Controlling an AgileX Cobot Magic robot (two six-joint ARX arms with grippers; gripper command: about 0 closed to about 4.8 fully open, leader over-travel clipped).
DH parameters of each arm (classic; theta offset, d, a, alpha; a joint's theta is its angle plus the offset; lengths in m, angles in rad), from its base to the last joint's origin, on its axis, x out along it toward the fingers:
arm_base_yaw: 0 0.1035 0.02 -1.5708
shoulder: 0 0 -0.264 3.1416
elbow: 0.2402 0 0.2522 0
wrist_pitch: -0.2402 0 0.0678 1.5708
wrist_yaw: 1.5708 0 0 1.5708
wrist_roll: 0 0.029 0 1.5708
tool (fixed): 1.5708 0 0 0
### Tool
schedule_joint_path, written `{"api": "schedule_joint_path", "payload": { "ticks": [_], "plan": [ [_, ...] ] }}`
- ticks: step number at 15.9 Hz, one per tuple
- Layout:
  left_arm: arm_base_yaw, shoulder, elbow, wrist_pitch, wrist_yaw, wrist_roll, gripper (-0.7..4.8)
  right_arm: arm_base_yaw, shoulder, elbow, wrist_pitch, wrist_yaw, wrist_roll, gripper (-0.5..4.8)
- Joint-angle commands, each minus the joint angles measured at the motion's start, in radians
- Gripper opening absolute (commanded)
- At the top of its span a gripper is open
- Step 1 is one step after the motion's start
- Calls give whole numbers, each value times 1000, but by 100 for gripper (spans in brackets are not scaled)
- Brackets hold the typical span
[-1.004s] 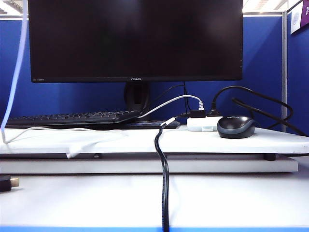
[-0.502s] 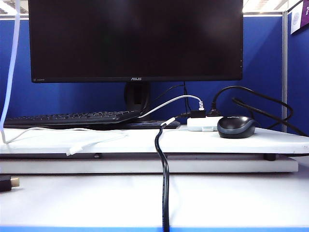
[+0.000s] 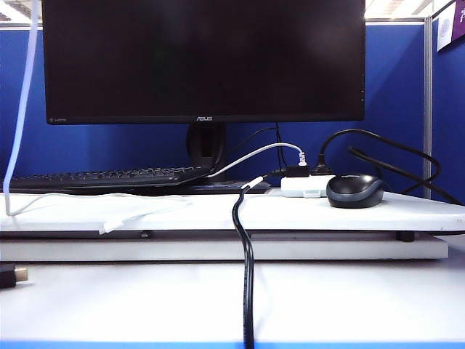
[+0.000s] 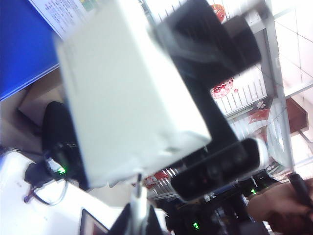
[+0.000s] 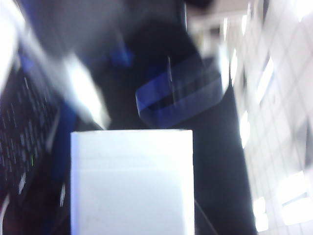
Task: Pick up the Type-C charging cable and the charging base, insert one end of the Type-C charger into the corresponding slot on the base, and finally place the plugged-in charger back on the table.
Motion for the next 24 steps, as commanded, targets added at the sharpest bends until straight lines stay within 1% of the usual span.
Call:
{"api": "schedule_joint_path", "payload": {
  "ticks": [1, 3, 4, 5, 11, 14, 17, 20, 24],
  "plan": [
    [0, -6, 3, 31, 12, -38, -6, 16, -8, 3, 25, -5, -17, -5],
    [0, -10, 3, 37, 11, -54, -6, 23, -12, 3, 24, -4, -22, -5],
    [0, -11, 3, 42, 11, -78, -6, 24, -19, 3, 14, -5, -52, -5],
    [0, -12, 3, 41, 11, -84, -6, 24, -21, 3, 12, -4, -61, -5],
    [-1, -16, 3, 41, 13, -83, -6, 24, -23, 3, 19, -10, -159, -5],
    [-1, -36, 2, 37, 14, -82, -6, 25, -23, 4, 19, -33, -159, -5],
    [-1, -56, 2, 27, 10, -72, -6, 25, -23, 4, 35, -32, -159, -5],
    [-1, -57, 2, 27, 2, -72, -5, 24, -23, 4, 93, -30, -151, -5],
    [-1, -56, 2, 27, -1, -72, -5, 24, -23, 4, 110, -26, -151, -5]
  ]
}}
